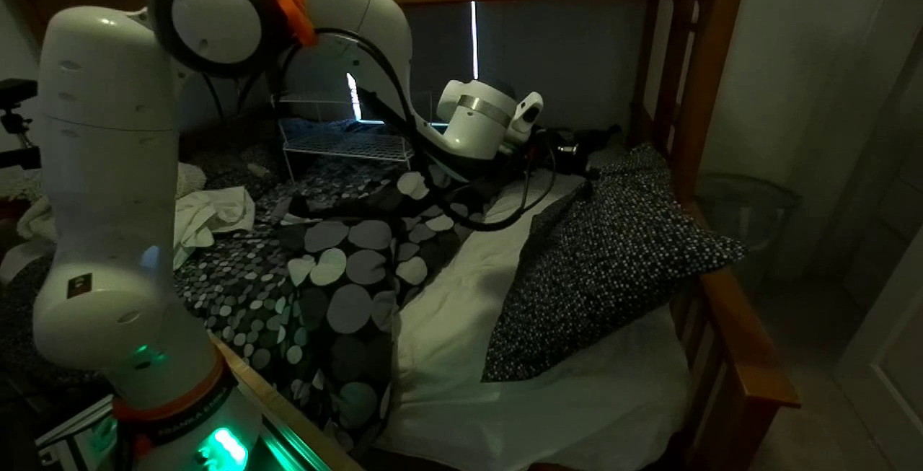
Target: Move the black pillow to the right
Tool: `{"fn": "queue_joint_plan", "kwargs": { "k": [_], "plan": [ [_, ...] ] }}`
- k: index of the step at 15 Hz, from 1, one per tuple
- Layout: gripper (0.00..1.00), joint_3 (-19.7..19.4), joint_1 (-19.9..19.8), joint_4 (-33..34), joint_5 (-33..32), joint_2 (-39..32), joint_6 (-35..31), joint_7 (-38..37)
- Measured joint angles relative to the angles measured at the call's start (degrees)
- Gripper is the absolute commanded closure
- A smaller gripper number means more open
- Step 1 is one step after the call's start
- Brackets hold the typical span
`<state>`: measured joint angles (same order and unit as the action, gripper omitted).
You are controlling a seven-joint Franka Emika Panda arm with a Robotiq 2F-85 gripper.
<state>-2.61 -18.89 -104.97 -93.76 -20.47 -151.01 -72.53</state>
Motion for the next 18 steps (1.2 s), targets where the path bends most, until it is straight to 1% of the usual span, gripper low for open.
{"fn": "queue_joint_plan", "kwargs": {
  "k": [2,3,4,5,6,7,8,9,11,13,16,17,18],
  "plan": [
    [0.49,0.2,0.07,1.62,0.0,-2.72,0.2,-0.52],
    [0.41,0.1,0.37,2.16,0.71,-3.61,-0.37,-0.47],
    [0.34,0.01,0.71,2.39,2.01,-4.07,-1.5,-0.09],
    [0.27,0.08,0.83,2.24,5.14,-4.14,-3.88,1.64],
    [0.18,0.71,0.6,1.96,9.27,-3.96,-6.29,4.78],
    [0.12,1.77,0.21,1.26,13.73,-3.4,-7.97,8.52],
    [0.03,3.36,-0.4,0.05,18.56,-2.51,-9.05,12.95],
    [0.0,5.56,-1.29,-1.68,23.39,-1.25,-9.29,17.57],
    [0.0,11.07,-3.59,-6.1,32.9,1.89,-9.05,26.6],
    [0.0,18.5,-7.54,-10.55,42.4,5.05,-7.81,35.51],
    [0.0,31.85,-16.2,-15.06,56.69,8.01,-5.89,48.77],
    [0.0,36.27,-19.08,-15.65,61.32,8.46,-3.91,53.19],
    [0.0,40.77,-22.03,-15.69,66.02,8.9,-0.59,57.65]
  ]
}}
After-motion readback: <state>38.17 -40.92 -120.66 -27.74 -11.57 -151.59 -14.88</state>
